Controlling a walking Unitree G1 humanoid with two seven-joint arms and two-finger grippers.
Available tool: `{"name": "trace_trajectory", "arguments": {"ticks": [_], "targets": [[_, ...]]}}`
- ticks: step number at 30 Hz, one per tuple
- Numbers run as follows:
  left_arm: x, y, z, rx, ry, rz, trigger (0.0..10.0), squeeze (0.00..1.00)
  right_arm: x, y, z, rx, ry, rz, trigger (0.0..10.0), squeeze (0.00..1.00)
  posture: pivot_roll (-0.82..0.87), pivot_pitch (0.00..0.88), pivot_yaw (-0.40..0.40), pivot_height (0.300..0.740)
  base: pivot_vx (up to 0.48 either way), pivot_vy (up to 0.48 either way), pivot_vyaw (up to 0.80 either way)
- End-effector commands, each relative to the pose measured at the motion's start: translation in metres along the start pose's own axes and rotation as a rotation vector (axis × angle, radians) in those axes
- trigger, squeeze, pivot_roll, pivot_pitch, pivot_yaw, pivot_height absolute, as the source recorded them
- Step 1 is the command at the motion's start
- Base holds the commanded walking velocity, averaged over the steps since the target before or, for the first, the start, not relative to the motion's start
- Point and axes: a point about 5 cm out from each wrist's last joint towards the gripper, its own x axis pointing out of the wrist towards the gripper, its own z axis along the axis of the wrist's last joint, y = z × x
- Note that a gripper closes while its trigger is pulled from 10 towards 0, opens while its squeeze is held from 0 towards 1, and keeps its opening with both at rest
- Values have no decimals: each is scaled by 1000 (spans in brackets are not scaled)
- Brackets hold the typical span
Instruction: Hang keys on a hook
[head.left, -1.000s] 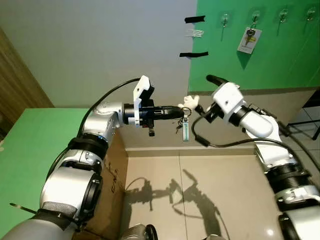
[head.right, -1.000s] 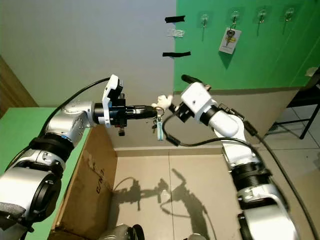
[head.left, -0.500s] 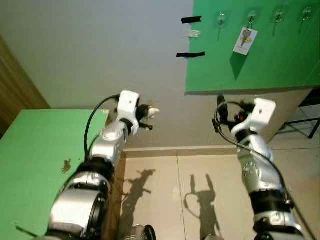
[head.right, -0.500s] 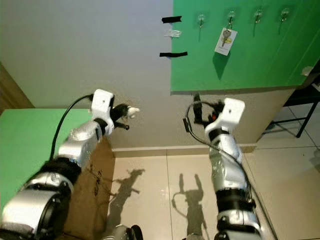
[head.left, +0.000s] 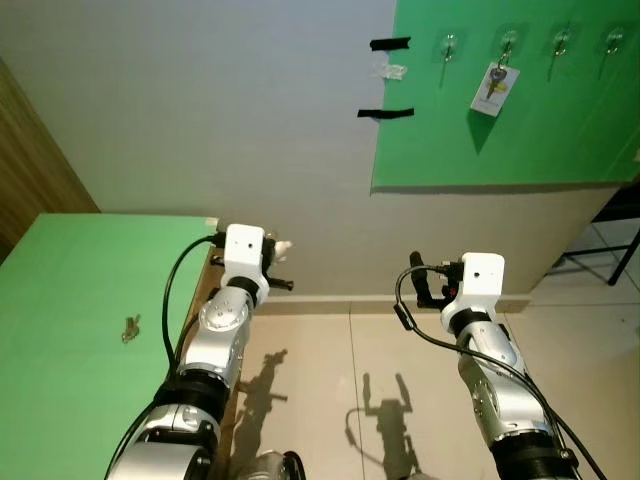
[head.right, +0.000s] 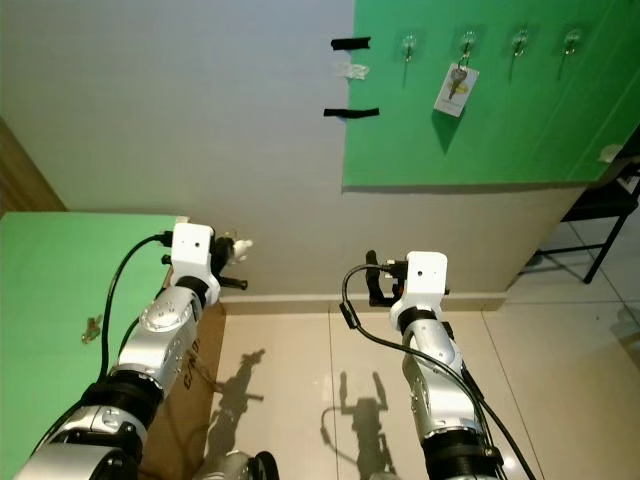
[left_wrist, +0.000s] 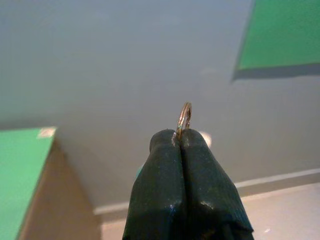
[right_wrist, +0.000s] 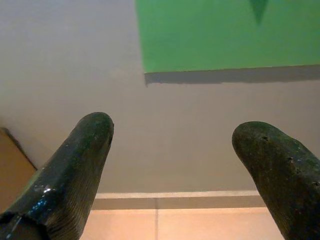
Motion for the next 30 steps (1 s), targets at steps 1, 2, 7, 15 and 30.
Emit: {"name": "trace_trajectory", "arguments": {"ticks": [1,2,7,15,30], "targets": [[-7,3,-11,-2,10,-14,0,0,-8,-10,-14,-16,52,-22,10000,0,-132,0,43,740,0,0,0],[-11,4,-20,3,32,-22,0,0,-12,-13,-26,-19,85,-23,10000,0,-132,0,44,740,0,0,0],[-21,7,-57,8,217,-27,10000,0,-28,-30,-74,-47,284,-46,10000,0,-126,0,43,740,0,0,0],[-57,-9,-122,-20,671,-35,10000,0,-47,-33,-125,231,689,-165,10000,0,-142,0,47,740,0,0,0],[-81,-5,-146,-19,868,51,10000,0,-65,-21,-145,259,853,-150,10000,0,-162,0,48,740,0,0,0]]}}
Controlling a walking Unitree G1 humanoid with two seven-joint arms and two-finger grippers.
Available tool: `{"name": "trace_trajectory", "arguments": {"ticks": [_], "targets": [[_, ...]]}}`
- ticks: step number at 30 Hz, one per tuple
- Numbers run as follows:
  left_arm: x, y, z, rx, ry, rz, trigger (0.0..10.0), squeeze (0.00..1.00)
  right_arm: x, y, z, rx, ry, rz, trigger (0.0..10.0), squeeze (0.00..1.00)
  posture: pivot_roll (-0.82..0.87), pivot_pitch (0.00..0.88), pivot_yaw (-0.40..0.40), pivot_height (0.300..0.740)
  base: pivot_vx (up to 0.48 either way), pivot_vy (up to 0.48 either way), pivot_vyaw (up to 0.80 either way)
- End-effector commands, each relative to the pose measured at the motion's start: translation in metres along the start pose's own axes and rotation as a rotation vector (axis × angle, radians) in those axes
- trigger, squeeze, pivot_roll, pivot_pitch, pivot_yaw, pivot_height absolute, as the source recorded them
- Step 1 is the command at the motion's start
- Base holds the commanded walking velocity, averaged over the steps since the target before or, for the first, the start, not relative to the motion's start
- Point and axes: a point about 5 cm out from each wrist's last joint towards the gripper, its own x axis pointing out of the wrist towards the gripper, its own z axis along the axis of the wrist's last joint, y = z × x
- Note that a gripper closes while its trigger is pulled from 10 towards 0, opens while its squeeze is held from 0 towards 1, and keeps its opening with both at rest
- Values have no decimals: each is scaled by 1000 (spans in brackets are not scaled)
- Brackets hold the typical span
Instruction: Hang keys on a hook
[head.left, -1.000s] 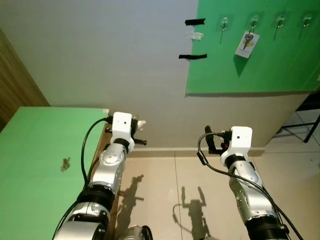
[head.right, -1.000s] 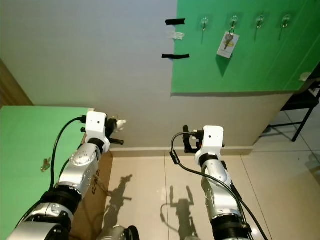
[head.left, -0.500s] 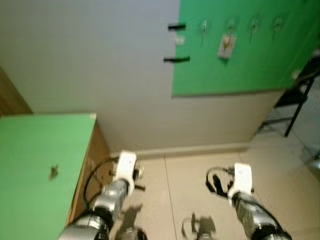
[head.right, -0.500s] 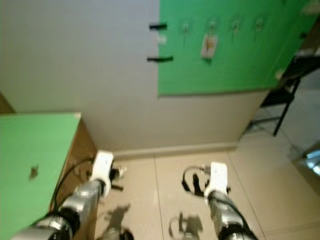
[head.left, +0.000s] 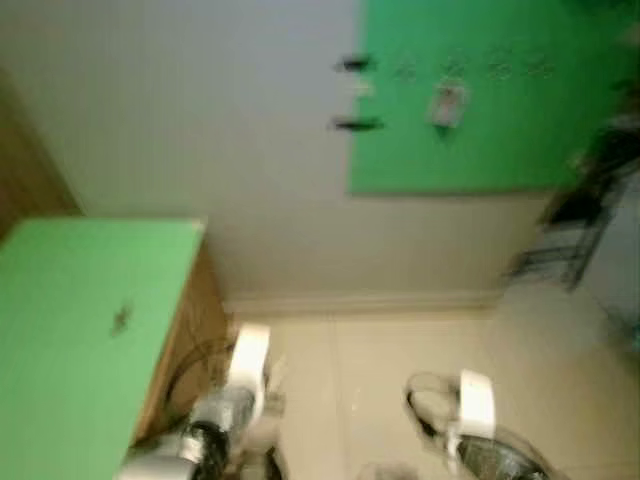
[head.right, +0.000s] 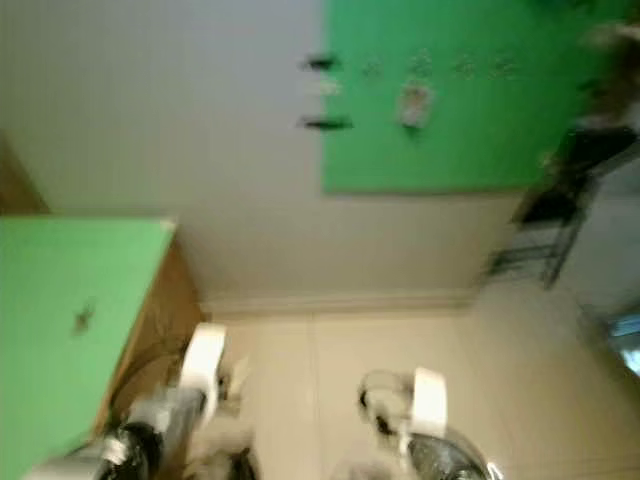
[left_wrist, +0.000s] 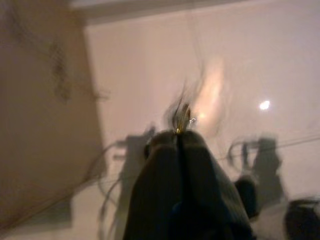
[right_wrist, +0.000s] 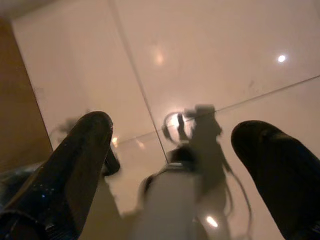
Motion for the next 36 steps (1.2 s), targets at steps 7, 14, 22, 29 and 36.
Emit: {"name": "trace_trajectory", "arguments": {"ticks": [7,14,22,29,36], "targets": [[-1,8,-14,-4,47,30,10000,0,0,-2,1,-48,-17,5,10000,0,-161,0,47,740,0,0,0],[-1,9,-14,-24,34,31,10000,0,-1,-7,-5,-39,-14,-12,10000,0,-162,0,51,740,0,0,0],[-1,9,-15,-14,38,29,10000,0,-1,-5,-8,-58,-7,-11,10000,0,-160,0,47,740,0,0,0],[-1,10,-15,-14,34,27,10000,0,-2,-12,-13,-61,2,-22,10000,0,-163,0,47,740,0,0,0],[-2,11,-18,-17,43,35,10000,0,-5,-21,-24,-65,32,-40,10000,0,-157,0,40,740,0,0,0]]}}
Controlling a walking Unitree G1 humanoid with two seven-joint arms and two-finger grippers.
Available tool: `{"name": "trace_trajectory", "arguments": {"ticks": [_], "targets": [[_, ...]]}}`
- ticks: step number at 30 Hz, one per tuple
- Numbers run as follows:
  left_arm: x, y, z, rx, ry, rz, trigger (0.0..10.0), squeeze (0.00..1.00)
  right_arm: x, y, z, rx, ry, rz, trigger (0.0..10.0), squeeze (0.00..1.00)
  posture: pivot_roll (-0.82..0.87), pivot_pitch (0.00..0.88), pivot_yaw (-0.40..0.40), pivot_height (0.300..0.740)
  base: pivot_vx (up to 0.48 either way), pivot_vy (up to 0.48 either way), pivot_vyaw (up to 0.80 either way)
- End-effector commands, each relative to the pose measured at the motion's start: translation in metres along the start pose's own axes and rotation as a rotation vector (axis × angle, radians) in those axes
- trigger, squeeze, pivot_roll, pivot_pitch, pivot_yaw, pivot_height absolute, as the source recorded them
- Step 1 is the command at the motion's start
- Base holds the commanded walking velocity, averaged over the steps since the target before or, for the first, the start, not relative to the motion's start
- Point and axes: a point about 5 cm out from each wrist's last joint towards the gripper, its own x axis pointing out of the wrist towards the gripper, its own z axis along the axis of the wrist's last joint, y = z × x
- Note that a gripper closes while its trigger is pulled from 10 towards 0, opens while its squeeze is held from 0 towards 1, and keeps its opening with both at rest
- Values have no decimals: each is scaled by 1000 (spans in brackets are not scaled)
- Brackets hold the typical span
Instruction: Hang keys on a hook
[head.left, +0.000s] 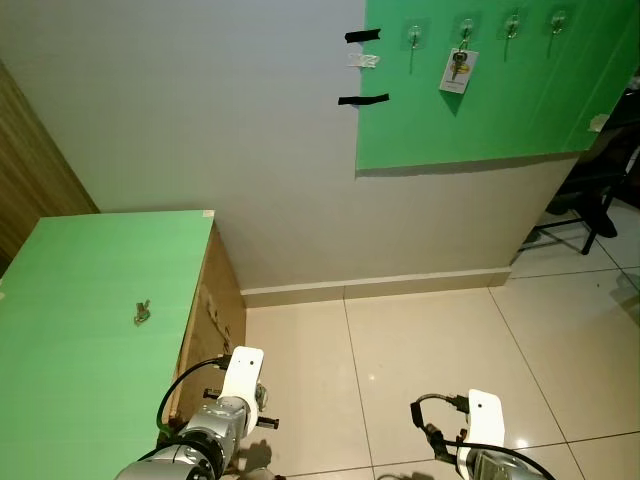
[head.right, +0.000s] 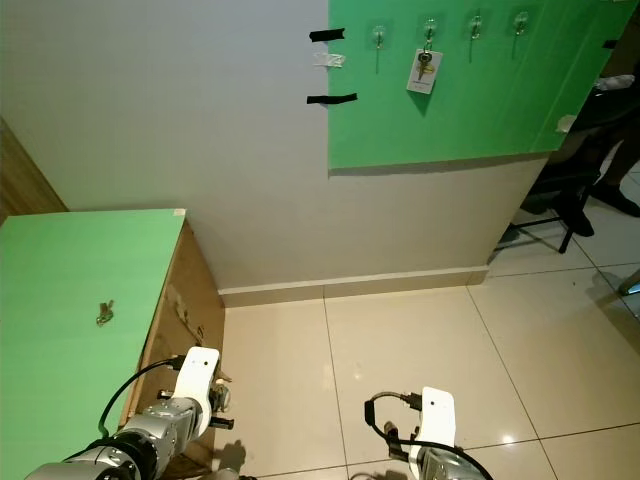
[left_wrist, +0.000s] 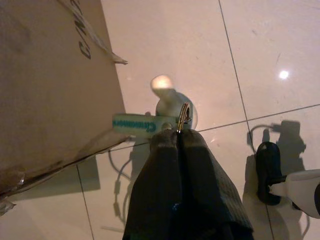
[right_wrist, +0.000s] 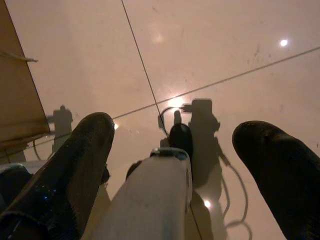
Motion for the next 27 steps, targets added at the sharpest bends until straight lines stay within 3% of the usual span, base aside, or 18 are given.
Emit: {"name": "trace_trajectory", "arguments": {"ticks": [1,7,27], "targets": [[0,3,0,-1,-3,9,10000,0,0,-3,-2,-3,7,-8,10000,0,-152,0,39,740,0,0,0],[0,3,2,-4,-5,15,10000,0,-1,-3,2,28,-20,6,10000,0,-148,0,34,740,0,0,0],[0,-2,-2,13,0,17,10000,0,1,6,9,-7,-27,9,10000,0,-141,0,27,740,0,0,0]]}}
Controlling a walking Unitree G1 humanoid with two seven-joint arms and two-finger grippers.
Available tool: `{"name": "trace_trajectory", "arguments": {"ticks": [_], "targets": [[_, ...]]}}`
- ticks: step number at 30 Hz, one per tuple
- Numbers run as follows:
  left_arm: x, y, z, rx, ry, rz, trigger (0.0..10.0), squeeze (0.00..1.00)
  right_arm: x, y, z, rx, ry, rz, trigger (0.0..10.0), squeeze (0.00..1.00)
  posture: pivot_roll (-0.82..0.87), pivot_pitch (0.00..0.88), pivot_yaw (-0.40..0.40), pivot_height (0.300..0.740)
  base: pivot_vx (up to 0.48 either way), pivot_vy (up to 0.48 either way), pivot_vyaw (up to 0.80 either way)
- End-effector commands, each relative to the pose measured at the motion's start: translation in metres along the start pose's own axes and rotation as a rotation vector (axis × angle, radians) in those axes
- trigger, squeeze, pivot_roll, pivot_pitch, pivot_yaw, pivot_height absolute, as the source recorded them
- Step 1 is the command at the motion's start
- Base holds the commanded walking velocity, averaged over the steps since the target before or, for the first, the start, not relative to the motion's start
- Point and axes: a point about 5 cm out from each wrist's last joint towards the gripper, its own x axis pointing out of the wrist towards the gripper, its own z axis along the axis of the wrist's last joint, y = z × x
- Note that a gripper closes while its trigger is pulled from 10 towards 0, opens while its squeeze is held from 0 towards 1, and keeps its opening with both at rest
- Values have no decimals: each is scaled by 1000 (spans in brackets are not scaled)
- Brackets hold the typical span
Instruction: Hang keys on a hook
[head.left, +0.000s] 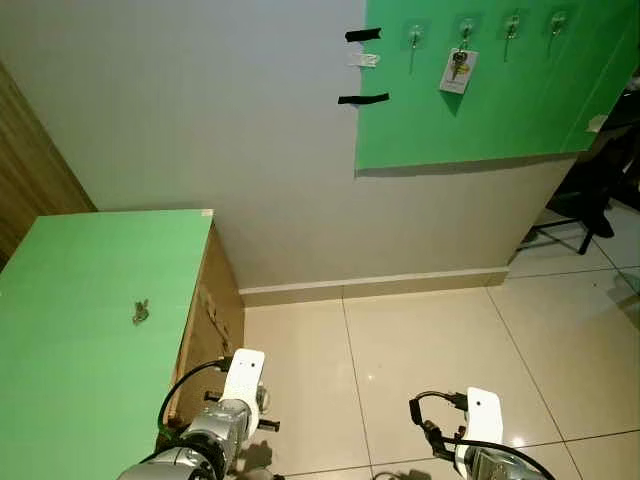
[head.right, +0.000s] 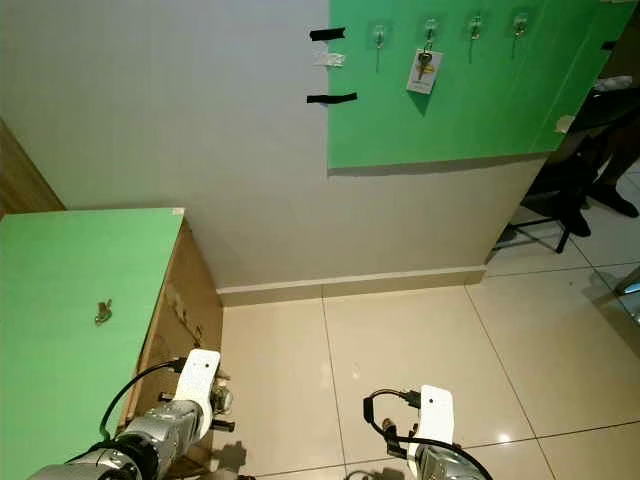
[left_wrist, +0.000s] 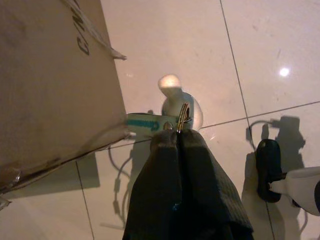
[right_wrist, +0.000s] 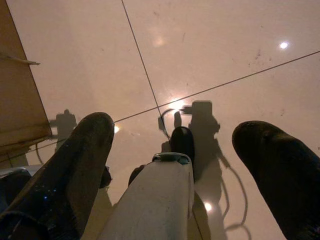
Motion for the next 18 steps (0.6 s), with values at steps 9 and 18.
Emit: {"name": "trace_trajectory", "arguments": {"ticks": [9,18], "targets": [[0,0,0,20,-10,10,10000,0,1,6,4,-14,-9,1,10000,0,-136,0,28,740,0,0,0],[0,0,1,25,-14,14,10000,0,2,11,9,-27,-12,2,10000,0,-131,0,25,740,0,0,0]]}}
